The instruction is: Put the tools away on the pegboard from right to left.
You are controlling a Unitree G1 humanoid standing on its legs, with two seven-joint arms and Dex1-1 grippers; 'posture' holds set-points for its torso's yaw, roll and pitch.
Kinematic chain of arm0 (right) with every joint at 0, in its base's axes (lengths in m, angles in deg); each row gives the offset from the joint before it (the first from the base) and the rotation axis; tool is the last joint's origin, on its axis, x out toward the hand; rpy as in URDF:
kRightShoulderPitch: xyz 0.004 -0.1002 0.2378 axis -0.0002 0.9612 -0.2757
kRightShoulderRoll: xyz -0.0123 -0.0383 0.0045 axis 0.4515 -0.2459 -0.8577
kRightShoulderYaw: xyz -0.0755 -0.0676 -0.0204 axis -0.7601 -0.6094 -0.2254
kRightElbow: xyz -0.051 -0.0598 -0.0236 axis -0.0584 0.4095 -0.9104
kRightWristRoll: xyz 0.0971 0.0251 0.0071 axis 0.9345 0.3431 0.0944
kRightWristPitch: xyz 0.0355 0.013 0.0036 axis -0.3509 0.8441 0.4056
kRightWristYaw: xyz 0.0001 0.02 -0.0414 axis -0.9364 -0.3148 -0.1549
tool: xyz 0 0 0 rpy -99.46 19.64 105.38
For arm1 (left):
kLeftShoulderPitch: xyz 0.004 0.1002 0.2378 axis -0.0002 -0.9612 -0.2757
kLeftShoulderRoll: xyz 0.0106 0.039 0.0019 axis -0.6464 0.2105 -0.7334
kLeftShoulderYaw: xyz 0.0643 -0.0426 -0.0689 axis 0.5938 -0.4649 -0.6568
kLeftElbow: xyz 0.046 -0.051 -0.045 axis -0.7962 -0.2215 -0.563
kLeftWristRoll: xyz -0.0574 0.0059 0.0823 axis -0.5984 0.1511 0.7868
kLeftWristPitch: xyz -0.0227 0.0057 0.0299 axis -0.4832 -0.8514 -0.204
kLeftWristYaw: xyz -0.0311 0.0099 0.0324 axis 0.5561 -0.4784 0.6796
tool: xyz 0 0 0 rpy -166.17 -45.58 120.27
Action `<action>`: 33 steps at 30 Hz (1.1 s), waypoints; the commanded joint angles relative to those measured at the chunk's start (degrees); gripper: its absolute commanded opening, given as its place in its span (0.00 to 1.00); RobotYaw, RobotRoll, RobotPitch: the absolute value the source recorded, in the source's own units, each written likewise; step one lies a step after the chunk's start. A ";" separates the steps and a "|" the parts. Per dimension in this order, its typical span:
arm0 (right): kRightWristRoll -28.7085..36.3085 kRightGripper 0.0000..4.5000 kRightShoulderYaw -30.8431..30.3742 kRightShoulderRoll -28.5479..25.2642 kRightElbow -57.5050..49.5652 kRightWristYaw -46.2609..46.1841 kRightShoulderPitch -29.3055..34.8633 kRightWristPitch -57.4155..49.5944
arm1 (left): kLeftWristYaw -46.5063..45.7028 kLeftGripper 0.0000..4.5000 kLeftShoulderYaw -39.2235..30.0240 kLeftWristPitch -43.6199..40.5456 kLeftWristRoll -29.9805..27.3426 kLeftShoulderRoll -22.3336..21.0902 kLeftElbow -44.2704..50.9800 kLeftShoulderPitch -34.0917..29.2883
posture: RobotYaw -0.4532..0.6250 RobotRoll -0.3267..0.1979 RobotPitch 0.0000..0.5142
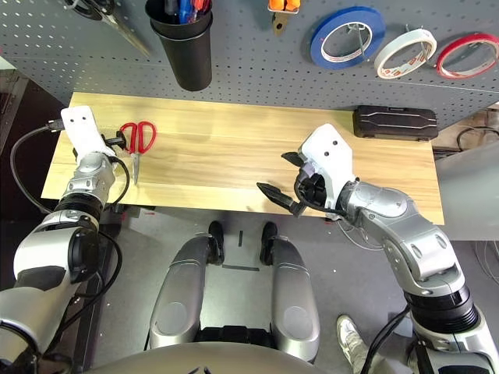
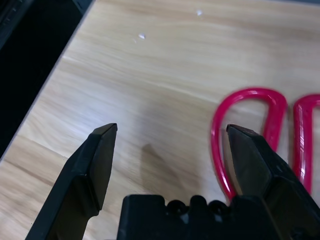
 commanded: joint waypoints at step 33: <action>-1.99 1.00 -0.99 -2.62 6.11 4.92 -1.40 7.68 | 2.65 0.01 -4.91 -10.42 -5.08 4.79 25.45 -14.00 | 0.47 0.62 0.86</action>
